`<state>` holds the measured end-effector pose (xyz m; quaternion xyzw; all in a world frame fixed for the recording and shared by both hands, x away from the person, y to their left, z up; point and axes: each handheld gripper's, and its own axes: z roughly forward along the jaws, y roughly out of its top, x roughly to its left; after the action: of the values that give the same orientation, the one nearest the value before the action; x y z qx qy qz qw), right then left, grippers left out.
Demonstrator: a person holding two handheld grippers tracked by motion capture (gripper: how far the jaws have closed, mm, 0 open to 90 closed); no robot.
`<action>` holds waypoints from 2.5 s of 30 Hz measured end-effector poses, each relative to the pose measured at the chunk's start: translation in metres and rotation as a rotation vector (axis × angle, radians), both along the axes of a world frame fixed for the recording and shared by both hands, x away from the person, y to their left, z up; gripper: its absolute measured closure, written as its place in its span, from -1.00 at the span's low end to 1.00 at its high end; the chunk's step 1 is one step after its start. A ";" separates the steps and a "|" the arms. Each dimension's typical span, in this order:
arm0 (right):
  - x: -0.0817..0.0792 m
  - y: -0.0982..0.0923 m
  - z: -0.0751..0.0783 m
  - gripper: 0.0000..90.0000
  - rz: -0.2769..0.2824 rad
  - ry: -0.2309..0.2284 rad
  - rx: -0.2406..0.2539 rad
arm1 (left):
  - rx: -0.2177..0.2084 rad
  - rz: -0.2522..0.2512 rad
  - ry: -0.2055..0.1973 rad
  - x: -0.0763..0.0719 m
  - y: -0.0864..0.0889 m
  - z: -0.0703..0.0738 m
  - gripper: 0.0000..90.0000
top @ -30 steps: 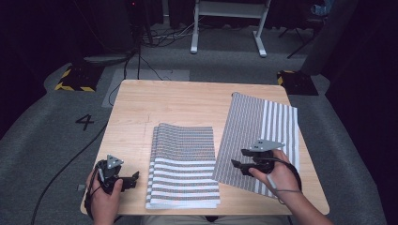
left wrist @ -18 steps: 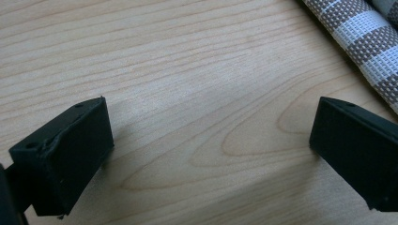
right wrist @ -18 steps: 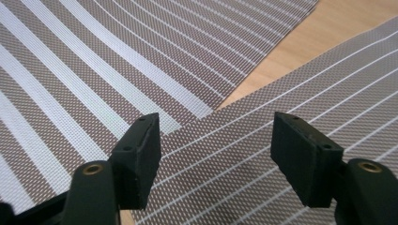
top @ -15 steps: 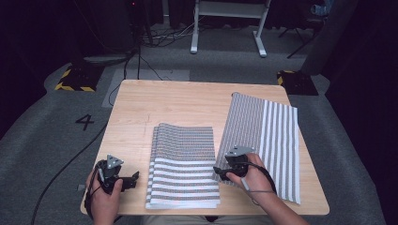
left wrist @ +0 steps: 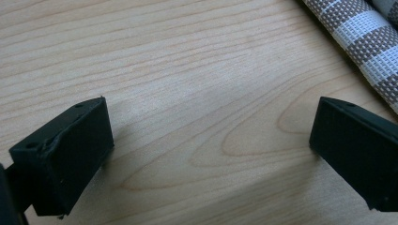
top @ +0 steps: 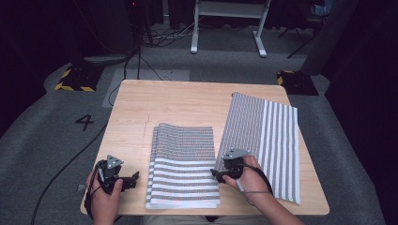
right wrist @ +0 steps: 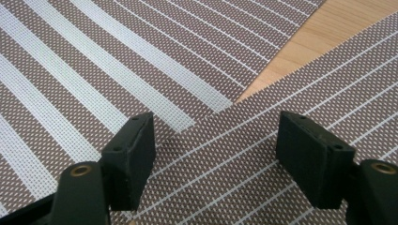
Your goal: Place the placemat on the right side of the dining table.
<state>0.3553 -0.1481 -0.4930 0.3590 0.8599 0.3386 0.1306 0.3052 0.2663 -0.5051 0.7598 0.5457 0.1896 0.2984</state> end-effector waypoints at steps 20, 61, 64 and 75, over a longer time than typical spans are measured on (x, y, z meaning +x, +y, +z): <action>0.008 -0.029 0.016 0.84 0.018 -0.025 -0.001 | 0.001 0.000 0.000 0.000 0.000 0.000 -1.00; -0.037 -0.088 0.024 0.51 0.051 -0.007 -0.048 | -0.001 0.000 0.001 0.000 0.000 0.000 -1.00; -0.040 -0.086 0.025 0.06 0.043 0.013 0.058 | -0.001 0.000 0.001 0.000 0.000 0.000 -1.00; -0.036 -0.135 0.026 -0.24 -0.196 -0.038 0.001 | 0.000 0.000 0.000 0.000 0.000 0.000 -1.00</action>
<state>0.3189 -0.2828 -0.4667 0.4350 0.8178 0.3313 0.1792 0.3055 0.2662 -0.5049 0.7597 0.5459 0.1896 0.2981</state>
